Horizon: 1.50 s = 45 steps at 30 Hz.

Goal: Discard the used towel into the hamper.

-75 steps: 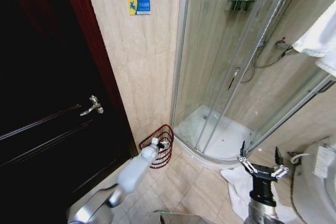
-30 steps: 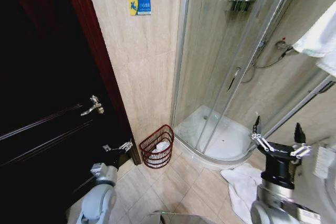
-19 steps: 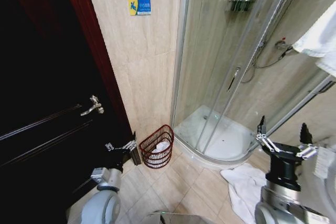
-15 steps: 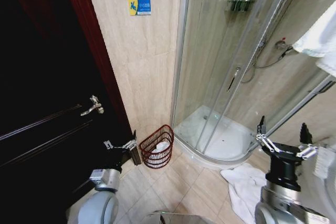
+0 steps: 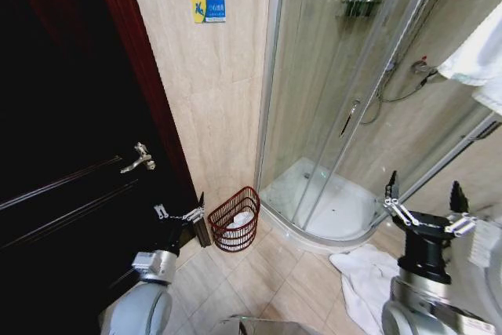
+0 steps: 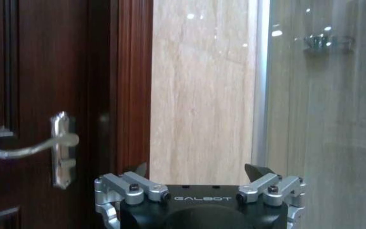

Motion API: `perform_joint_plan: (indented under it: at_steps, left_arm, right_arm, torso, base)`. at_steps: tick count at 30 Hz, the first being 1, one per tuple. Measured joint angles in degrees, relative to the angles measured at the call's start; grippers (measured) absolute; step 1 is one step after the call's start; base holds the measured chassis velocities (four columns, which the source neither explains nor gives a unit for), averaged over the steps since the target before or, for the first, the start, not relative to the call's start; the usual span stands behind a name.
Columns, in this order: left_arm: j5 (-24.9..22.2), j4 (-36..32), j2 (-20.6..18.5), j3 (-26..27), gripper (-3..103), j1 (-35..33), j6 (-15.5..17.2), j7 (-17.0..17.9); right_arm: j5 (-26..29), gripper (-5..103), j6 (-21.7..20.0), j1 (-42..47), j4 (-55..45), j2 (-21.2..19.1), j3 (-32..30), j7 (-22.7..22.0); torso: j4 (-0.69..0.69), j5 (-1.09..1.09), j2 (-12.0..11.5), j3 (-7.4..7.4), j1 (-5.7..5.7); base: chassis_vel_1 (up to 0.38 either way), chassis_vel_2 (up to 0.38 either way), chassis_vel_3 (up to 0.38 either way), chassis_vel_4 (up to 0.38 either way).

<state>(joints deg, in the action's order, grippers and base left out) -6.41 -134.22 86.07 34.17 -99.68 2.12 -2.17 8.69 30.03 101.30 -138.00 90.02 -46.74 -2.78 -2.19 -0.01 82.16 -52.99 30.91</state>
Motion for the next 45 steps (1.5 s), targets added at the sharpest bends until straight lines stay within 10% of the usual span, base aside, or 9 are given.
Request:
perform_joint_plan:
  at_steps: [25,31,41,45]
  left_arm:
    - [-4.3,-3.6,0.9,0.7,100,-1.5,5.6,-6.7]
    - [-4.1,-2.3,0.4,0.8,100,-1.3,0.3,-12.8]
    - [-2.7,-0.9,0.1,-1.9,100,-0.4,-3.0,-0.4]
    - [-3.2,-1.6,-0.6,-0.5,100,-0.7,-2.5,-4.3]
  right_arm:
    - [0.2,100,1.1,0.8,0.7,0.5,-0.1,0.1]
    - [0.1,100,1.5,0.8,1.1,0.8,0.1,0.2]
    - [-0.1,100,1.9,0.6,1.7,0.9,0.0,-0.5]
    - [-0.3,100,1.9,0.6,1.7,1.0,0.1,-0.5]
  torso:
    - [-0.01,0.01,0.0,0.0,0.0]
    - [0.0,0.01,0.0,0.0,0.0]
    - [0.0,0.01,0.0,0.0,0.0]
    - [-0.01,0.01,0.0,0.0,0.0]
  base:
    - [0.0,0.0,0.0,0.0]
    - [0.0,0.0,0.0,0.0]
    - [0.0,0.0,0.0,0.0]
    - [0.0,0.0,0.0,0.0]
